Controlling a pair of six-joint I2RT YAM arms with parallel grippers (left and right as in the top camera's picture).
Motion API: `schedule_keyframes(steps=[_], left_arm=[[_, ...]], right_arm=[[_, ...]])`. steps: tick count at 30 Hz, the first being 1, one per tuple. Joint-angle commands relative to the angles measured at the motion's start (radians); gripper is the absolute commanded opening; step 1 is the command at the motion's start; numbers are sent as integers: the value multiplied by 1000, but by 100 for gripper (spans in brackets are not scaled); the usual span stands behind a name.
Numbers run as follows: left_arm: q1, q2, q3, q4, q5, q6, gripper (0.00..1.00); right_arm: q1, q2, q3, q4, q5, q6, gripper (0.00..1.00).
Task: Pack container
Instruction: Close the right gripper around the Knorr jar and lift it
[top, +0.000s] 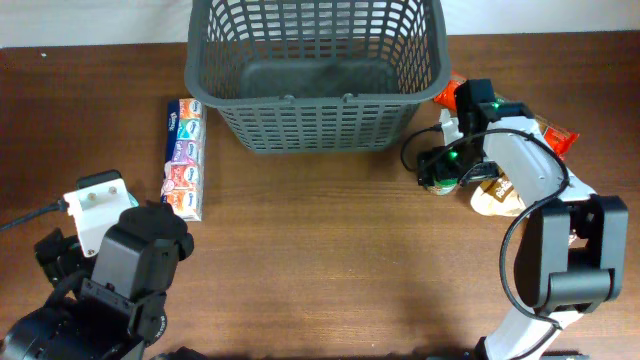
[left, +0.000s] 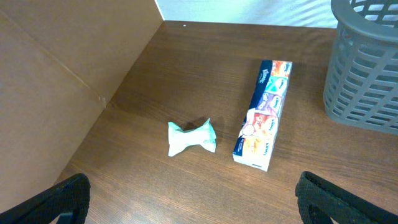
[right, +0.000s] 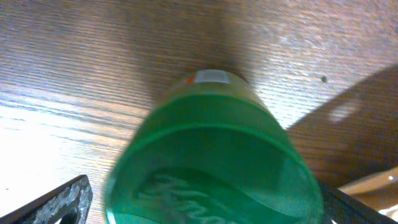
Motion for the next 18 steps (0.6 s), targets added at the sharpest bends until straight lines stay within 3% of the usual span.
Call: schedule_keyframes(steps=[1, 18], left_arm=[[-2, 2, 8, -1, -2, 6, 99], [-2, 2, 8, -1, -2, 5, 99]], right_arm=[[11, 4, -5, 5, -12, -10, 99], [11, 35, -5, 8, -5, -10, 99]])
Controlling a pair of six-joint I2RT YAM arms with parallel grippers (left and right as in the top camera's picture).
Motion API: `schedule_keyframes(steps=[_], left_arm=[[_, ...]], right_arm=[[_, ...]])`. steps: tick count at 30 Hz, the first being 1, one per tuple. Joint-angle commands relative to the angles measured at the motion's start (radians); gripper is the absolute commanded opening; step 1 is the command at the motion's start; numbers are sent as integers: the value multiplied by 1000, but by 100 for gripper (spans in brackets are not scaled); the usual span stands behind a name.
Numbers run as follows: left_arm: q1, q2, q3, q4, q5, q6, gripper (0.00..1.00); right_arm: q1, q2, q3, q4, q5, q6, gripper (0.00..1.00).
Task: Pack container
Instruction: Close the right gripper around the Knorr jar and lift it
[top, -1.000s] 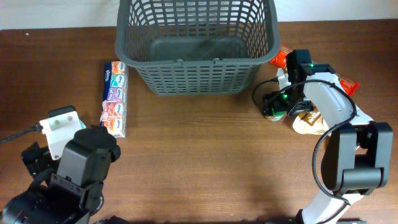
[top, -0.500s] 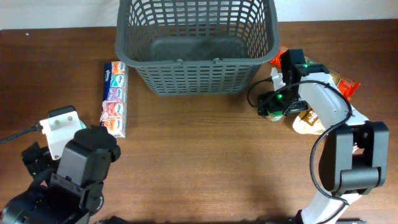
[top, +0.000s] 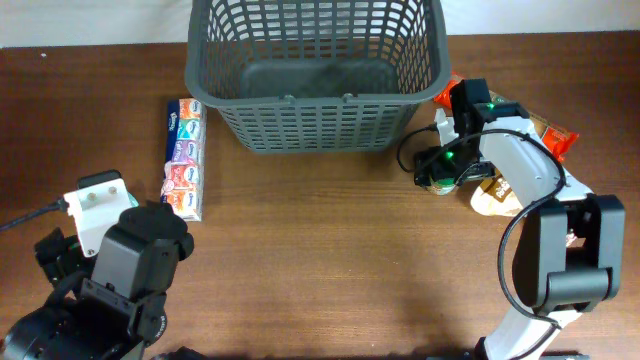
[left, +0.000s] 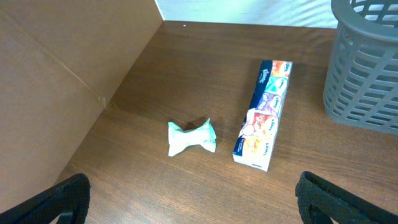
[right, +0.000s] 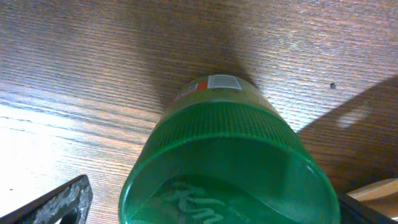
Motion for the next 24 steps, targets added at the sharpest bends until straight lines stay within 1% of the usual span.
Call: schedule_keyframes(steps=[1, 12, 14, 15, 16, 19, 22, 24], left_arm=[[-2, 2, 8, -1, -2, 6, 99], [-2, 2, 8, -1, -2, 6, 99], [-2, 2, 8, -1, -2, 6, 99], [-2, 2, 8, -1, -2, 6, 100], [-2, 2, 8, -1, -2, 6, 100], [-2, 2, 8, -1, -2, 6, 100], [-2, 2, 8, -1, -2, 6, 99], [-2, 2, 8, -1, -2, 6, 99]], right_arm=[[3, 35, -5, 0, 2, -6, 99], [3, 49, -5, 0, 21, -2, 100], [3, 49, -5, 0, 21, -2, 94], [3, 49, -5, 0, 21, -2, 85], [3, 49, -5, 0, 21, -2, 80], [3, 49, -5, 0, 21, -2, 65], [2, 49, -5, -1, 21, -1, 55], [2, 49, -5, -1, 21, 2, 44]])
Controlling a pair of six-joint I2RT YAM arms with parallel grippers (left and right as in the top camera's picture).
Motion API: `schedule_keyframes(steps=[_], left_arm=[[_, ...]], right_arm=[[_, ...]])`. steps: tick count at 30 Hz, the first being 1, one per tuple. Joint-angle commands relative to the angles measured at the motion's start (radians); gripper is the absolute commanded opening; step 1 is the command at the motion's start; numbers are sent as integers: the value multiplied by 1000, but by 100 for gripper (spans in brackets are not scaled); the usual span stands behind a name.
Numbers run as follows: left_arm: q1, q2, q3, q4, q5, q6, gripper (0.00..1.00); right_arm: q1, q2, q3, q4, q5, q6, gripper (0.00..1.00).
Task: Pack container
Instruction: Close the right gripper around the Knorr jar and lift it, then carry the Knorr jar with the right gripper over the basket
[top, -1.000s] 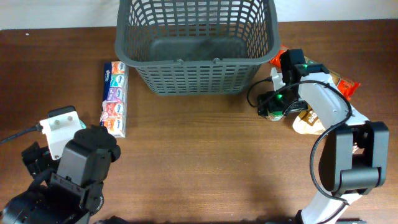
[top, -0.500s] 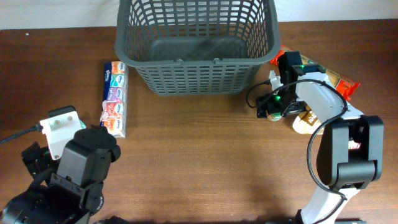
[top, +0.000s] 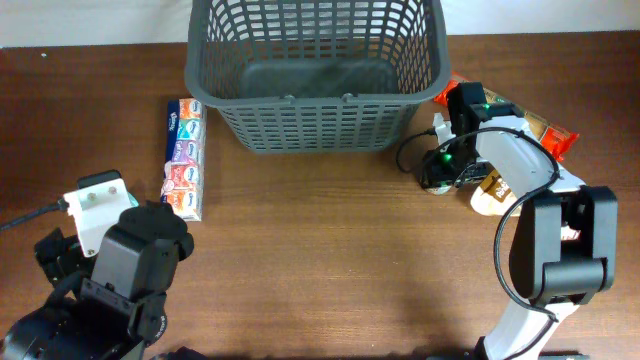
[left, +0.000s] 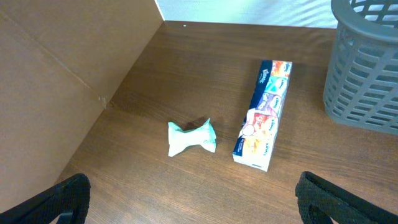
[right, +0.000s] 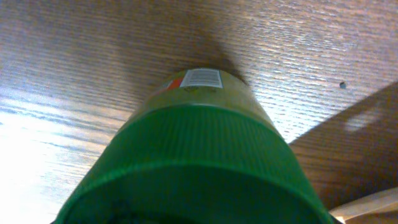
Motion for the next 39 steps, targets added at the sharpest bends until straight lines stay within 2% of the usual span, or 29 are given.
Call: schedule_keyframes(steps=[1, 3, 6, 7, 22, 35, 39], left_arm=[[-2, 2, 8, -1, -2, 6, 99], [-2, 2, 8, -1, -2, 6, 99], [-2, 2, 8, -1, -2, 6, 99], [-2, 2, 8, -1, -2, 6, 99], [-2, 2, 8, -1, -2, 6, 100], [-2, 2, 8, -1, -2, 6, 99], [-2, 2, 8, -1, -2, 6, 99]], right_arm=[[2, 6, -6, -1, 5, 13, 37], [2, 6, -6, -1, 20, 32, 25], [2, 6, -6, -2, 31, 41, 11], [2, 6, -6, -3, 48, 58, 4], [-13, 6, 69, -54, 89, 88, 4], [-145, -18, 147, -105, 85, 140, 4], [-201, -27, 240, -172, 85, 144, 4]])
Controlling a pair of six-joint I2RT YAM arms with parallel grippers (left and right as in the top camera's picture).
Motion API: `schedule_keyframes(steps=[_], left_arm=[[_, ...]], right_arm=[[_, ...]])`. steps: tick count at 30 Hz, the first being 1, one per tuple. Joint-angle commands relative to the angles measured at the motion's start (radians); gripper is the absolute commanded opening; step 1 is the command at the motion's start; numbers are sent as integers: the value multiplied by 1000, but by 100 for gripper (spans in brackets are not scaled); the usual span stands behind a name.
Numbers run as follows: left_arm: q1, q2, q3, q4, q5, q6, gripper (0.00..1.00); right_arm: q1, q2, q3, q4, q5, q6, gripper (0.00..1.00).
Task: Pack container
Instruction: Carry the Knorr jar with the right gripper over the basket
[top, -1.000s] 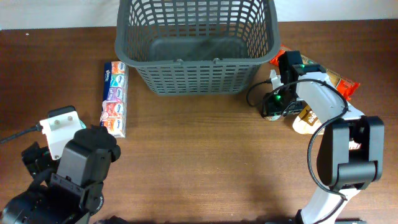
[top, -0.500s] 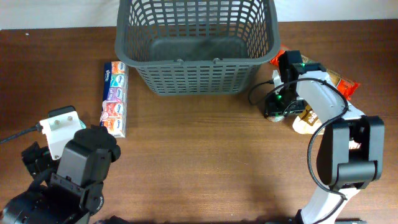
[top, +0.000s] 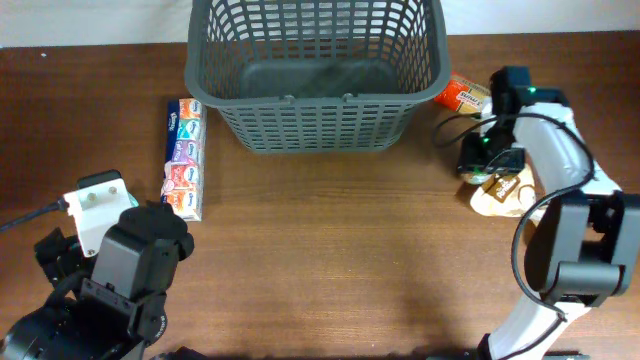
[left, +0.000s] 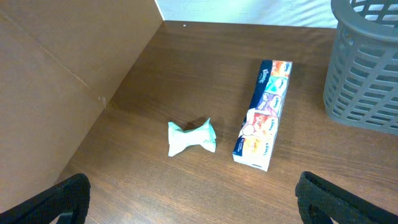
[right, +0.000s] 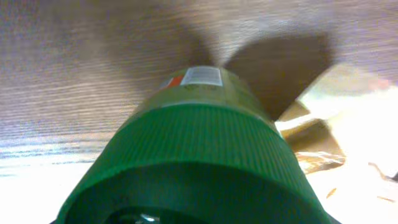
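A jar with a green ribbed lid (right: 199, 143) fills the right wrist view, its barcode label toward the table. My right gripper (top: 480, 156) is shut on the jar, to the right of the grey basket (top: 315, 125) and beside a beige pouch (top: 498, 197). The lid hides its fingers. My left gripper (left: 193, 202) is open at the table's near left, holding nothing. A long tissue pack (left: 264, 115) and a crumpled teal-white packet (left: 191, 138) lie ahead of it. The tissue pack (top: 183, 158) lies left of the basket.
An orange snack packet (top: 462, 95) lies by the basket's right wall. More packets sit under the right arm near the table's right edge. A brown board (left: 56, 81) rises on the left in the left wrist view. The basket's corner (left: 367, 62) stands at that view's right.
My right gripper and the jar have moved right, from the basket's right front corner to beside the beige pouch. The orange packet is now uncovered. The left arm has not moved.
The jar stood on the table right of the basket with my right fingers open on either side of it. By 1.3 s ago the lid filled the wrist view and the fingers were out of sight. Now the jar has gone right with the gripper.
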Motion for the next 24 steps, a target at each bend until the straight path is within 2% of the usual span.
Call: schedule_keyframes(steps=[1, 6, 12, 16, 21, 24], left_arm=[[-2, 2, 8, -1, -2, 6, 99], [-2, 2, 8, -1, -2, 6, 99], [-2, 2, 8, -1, -2, 6, 99], [-2, 2, 8, -1, -2, 6, 100], [-2, 2, 8, -1, -2, 6, 100], [-2, 2, 8, -1, -2, 6, 99]], right_arm=[[-56, -27, 131, -63, 16, 19, 4], [-93, -27, 362, -196, 16, 19, 4], [-91, -27, 723, -341, 10, 19, 4], [-79, -27, 944, -424, -70, 19, 4], [-10, -31, 1202, -510, -78, 19, 4], [48, -35, 1282, -522, -78, 19, 4]])
